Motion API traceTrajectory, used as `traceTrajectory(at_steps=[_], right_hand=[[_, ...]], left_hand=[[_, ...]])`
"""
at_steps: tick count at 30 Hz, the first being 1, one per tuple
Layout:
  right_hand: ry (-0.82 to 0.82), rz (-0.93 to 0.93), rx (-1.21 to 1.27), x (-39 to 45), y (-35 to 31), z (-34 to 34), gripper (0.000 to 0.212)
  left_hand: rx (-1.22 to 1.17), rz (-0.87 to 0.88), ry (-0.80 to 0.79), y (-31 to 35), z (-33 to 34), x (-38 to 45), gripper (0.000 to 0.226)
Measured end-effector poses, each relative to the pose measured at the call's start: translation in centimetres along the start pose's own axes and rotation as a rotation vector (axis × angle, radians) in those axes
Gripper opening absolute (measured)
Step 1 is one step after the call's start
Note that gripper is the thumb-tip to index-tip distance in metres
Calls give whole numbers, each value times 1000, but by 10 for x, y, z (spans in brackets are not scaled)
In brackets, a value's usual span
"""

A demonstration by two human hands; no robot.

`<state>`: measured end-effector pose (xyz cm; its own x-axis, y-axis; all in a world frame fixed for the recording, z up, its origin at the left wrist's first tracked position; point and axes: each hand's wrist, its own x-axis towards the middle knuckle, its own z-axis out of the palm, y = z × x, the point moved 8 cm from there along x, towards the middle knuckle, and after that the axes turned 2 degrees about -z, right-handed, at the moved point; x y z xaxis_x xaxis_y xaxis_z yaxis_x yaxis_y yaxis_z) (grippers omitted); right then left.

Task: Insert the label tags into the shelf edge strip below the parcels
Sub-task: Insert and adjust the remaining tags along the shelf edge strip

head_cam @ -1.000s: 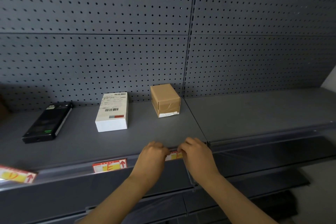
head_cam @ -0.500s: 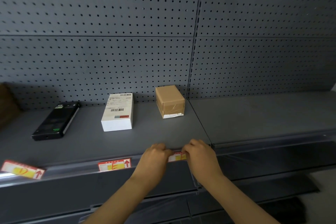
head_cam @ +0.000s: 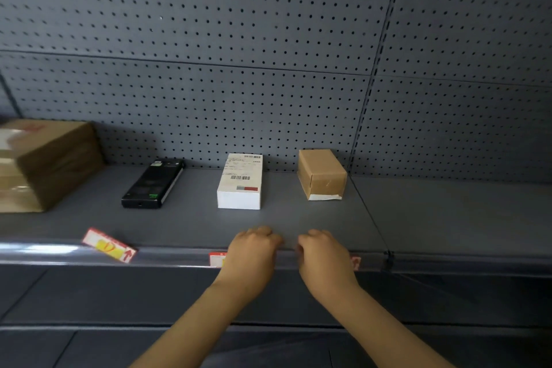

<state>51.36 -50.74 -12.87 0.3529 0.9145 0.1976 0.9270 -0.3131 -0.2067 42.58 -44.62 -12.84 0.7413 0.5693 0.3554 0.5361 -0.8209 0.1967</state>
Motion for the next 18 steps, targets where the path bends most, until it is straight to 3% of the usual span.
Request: traceTrajectory(at_steps=[6, 11, 18], right_hand=[[54, -116, 212, 19, -71, 13, 14], [8, -159, 338, 35, -132, 28, 16], [-42, -117, 371, 56, -210, 50, 17]], left_hand=[[-17, -145, 93, -76, -53, -27, 28], [-9, -270, 136, -154, -95, -52, 26], [81, -232, 35, -241, -117, -82, 37]])
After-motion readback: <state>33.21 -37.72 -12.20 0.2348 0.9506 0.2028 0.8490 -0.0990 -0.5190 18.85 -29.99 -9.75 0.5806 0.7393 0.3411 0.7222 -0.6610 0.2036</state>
